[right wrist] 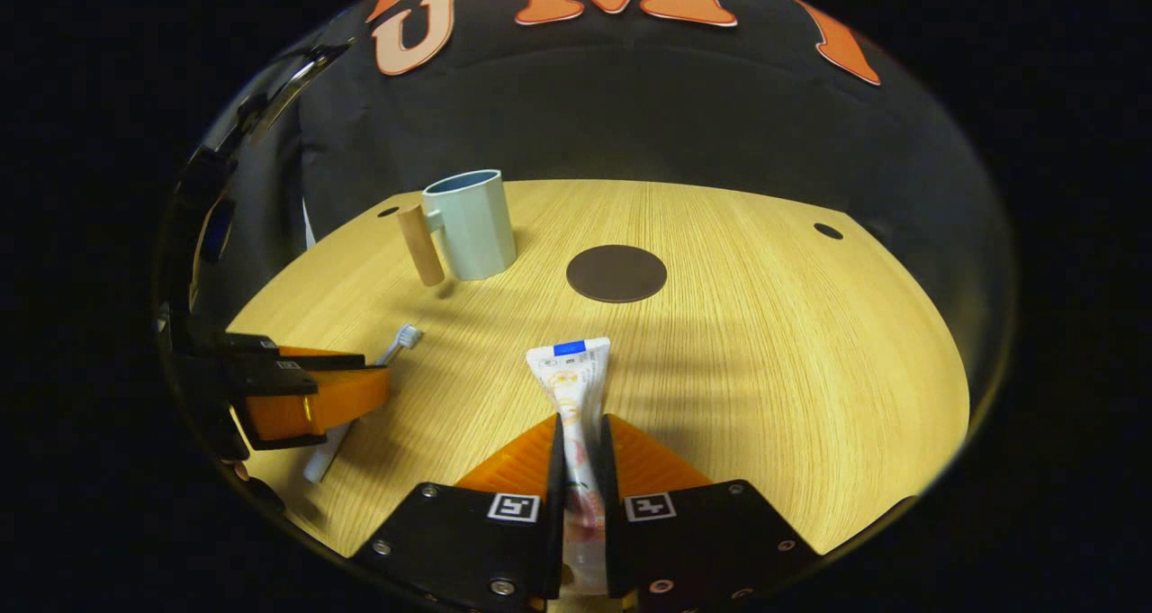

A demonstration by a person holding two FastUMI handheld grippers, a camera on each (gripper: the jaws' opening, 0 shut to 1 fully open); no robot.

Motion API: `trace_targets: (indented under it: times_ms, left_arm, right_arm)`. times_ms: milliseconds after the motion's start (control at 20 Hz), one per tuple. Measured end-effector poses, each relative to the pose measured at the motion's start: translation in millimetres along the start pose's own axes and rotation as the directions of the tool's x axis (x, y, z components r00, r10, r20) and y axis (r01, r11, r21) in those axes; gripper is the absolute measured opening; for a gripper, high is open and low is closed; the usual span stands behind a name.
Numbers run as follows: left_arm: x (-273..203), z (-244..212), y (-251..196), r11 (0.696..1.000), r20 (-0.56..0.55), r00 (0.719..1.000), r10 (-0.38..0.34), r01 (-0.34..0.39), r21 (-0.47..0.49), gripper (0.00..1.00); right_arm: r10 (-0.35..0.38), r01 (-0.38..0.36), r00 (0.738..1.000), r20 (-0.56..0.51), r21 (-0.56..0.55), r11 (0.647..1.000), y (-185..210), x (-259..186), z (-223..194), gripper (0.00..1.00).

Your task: Put the toothbrush and toothpaste on the desktop into the cup, then pick up the cup and place it on the coaster on the desktop.

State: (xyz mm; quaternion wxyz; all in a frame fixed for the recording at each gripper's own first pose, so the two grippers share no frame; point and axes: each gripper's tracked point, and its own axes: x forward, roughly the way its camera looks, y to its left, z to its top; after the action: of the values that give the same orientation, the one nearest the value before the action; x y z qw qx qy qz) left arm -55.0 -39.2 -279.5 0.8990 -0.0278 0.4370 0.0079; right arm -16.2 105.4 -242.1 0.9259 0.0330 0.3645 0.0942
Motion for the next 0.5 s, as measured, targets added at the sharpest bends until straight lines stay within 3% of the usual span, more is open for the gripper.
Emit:
trace_targets:
  times_ms: [50, 150, 200, 500]
  left_arm:
    - [-1.2, -1.4, 1.3, 1.000, 0.002, 1.000, -0.003, 0.003, -0.004, 0.23]
    - [-4.2, -0.2, 0.3, 1.000, 0.010, 1.000, -0.018, 0.018, -0.013, 0.18]
    - [2.0, 2.0, -1.9, 1.000, 0.011, 1.000, -0.021, 0.021, -0.011, 0.08]
    - [-2.5, 5.8, 4.6, 0.997, 0.030, 0.997, -0.068, 0.070, -0.038, 0.05]
  right_arm:
    - [0.011, -0.011, 1.000, -0.003, 0.016, 1.000, 0.3, 1.4, -0.1, 0.18]
    - [0.043, -0.043, 0.999, -0.010, 0.035, 0.998, 1.5, 2.3, 0.0, 0.14]
    - [0.062, -0.061, 0.998, -0.019, 0.065, 0.996, 2.1, 2.1, 0.8, 0.14]
    - [0.117, -0.114, 0.993, -0.020, 0.135, 0.984, 3.2, 1.2, 1.2, 0.07]
